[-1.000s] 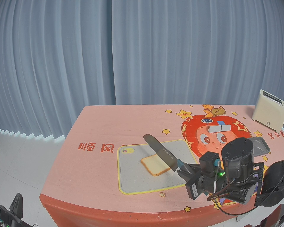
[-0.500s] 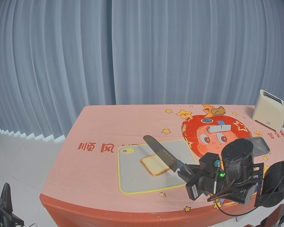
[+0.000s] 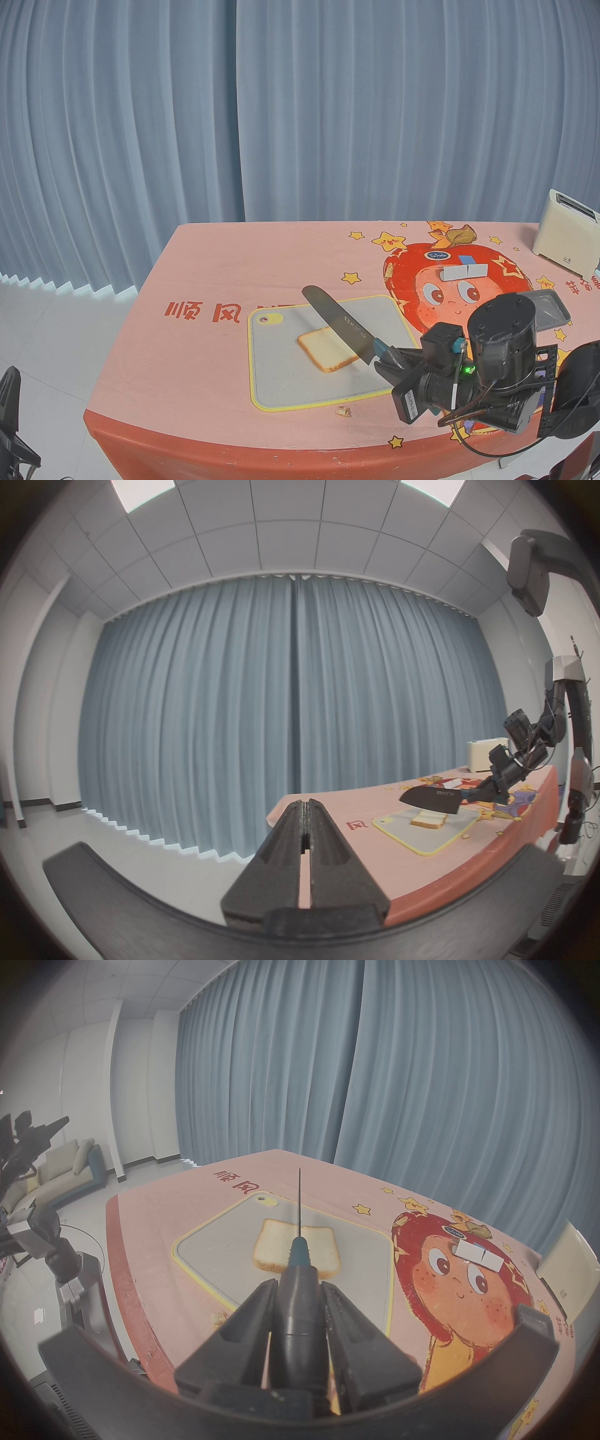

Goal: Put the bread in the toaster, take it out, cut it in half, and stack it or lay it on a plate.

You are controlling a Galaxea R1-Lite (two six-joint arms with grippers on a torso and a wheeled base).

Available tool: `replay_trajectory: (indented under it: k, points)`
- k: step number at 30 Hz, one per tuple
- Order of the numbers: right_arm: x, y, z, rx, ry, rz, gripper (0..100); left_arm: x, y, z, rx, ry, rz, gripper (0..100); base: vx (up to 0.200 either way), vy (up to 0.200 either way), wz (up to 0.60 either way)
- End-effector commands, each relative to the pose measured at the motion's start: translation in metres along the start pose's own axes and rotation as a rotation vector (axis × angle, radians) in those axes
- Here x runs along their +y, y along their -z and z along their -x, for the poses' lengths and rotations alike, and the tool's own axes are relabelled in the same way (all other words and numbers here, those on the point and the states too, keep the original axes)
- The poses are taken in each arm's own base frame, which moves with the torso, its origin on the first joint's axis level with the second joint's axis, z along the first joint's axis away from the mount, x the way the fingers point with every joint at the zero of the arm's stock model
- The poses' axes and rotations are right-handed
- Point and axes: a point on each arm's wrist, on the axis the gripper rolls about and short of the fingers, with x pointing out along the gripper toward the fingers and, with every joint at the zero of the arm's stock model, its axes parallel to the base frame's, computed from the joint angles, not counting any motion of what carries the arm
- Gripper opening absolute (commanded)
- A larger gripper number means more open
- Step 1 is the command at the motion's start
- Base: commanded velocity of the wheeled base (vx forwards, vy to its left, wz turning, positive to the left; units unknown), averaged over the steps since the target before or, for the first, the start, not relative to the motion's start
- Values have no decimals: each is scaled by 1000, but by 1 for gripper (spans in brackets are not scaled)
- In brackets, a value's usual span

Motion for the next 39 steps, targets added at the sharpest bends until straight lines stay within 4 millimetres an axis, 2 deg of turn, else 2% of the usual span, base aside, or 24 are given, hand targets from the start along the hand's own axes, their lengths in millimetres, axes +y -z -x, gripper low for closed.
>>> replay_trajectory:
  k: [1, 7, 12, 14, 21, 39]
  points:
    - [0, 0, 0, -1, -3, -3, 0, 1, -22, -43, 141, 134, 18, 0, 0, 0, 0]
    - [3, 0, 1, 1, -12, 3, 0, 2, -23, -61, 181, 190, 28, 0, 0, 0, 0]
    - [3, 1, 0, 0, -13, 3, 0, 4, -34, -84, 197, 201, 28, 0, 0, 0, 0]
    - [4, 1, 0, 2, -13, 4, 0, 5, -43, -102, 187, 204, 25, 0, 0, 0, 0]
    - [2, -2, 2, -9, -9, -6, 0, 0, -58, -136, 165, 299, 10, 0, 0, 0, 0]
    - [9, 0, 4, -9, -4, 7, 0, -14, -74, -181, 174, 408, 11, 0, 0, 0, 0]
